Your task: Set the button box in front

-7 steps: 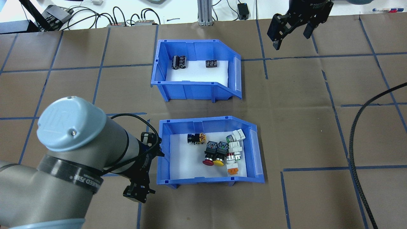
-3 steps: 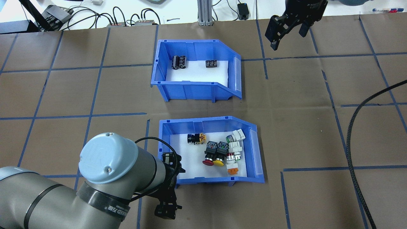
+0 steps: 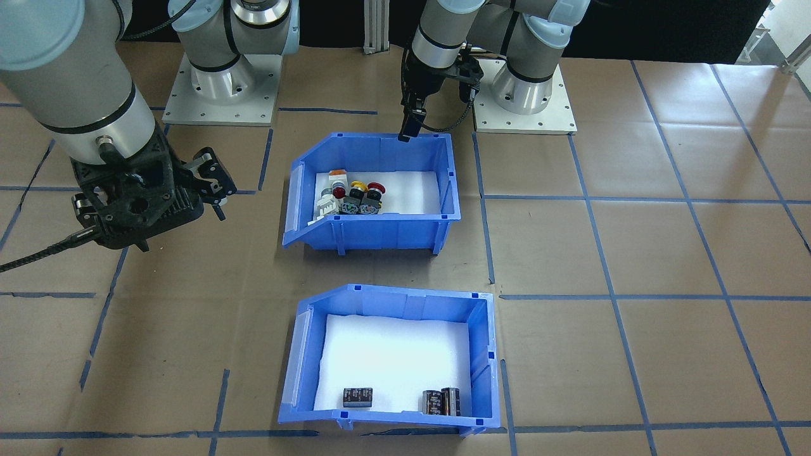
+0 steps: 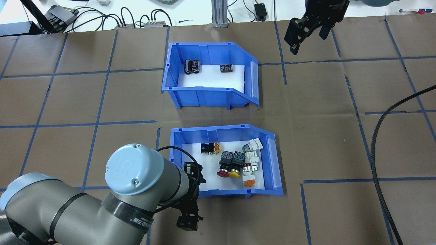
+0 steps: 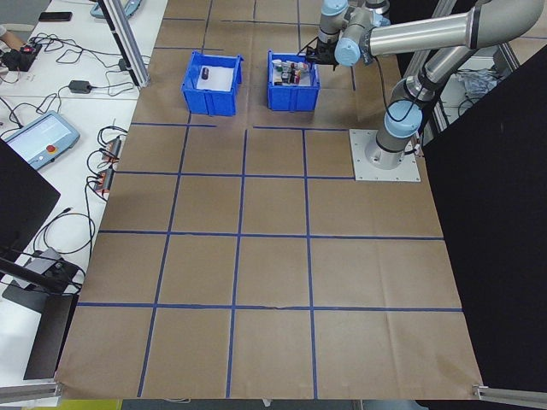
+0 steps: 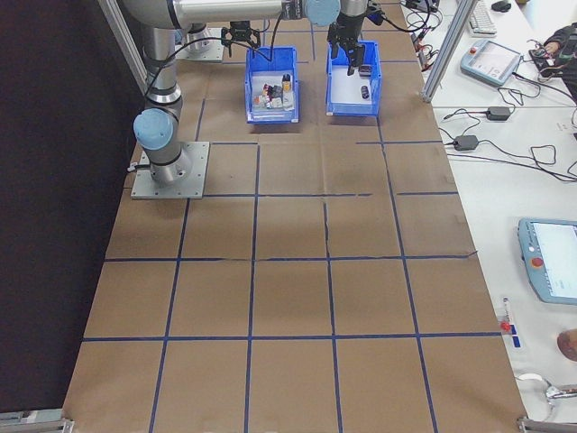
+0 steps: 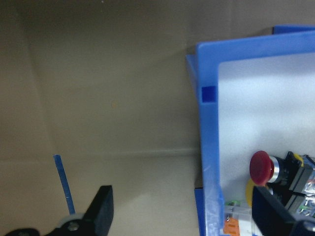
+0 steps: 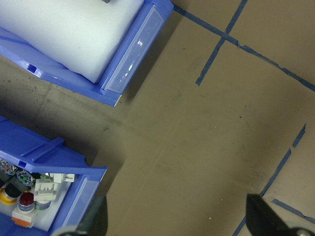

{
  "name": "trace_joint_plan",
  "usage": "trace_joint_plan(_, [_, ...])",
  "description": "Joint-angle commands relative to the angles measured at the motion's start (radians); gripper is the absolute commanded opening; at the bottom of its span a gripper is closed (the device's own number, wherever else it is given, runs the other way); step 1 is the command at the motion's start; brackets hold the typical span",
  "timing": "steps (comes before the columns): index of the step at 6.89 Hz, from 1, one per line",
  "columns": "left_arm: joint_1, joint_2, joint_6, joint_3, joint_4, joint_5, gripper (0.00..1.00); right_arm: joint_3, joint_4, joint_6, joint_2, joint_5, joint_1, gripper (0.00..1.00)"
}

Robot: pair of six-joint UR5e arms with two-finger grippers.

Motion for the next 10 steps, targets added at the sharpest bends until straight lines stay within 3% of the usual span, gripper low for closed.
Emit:
trace_joint_plan(1, [-0.003,-0.009,-0.002,0.0,0.028,0.004,1.0,0.0,0.0,-0.001,-0.001,0.0,-0.001,1.0])
trace_joint_plan(10, [-0.003,-0.048,-0.002,0.001,0.046,0.015,1.0,-0.006,-0.02,-0.057,0.009,0.002,0.03,1.0])
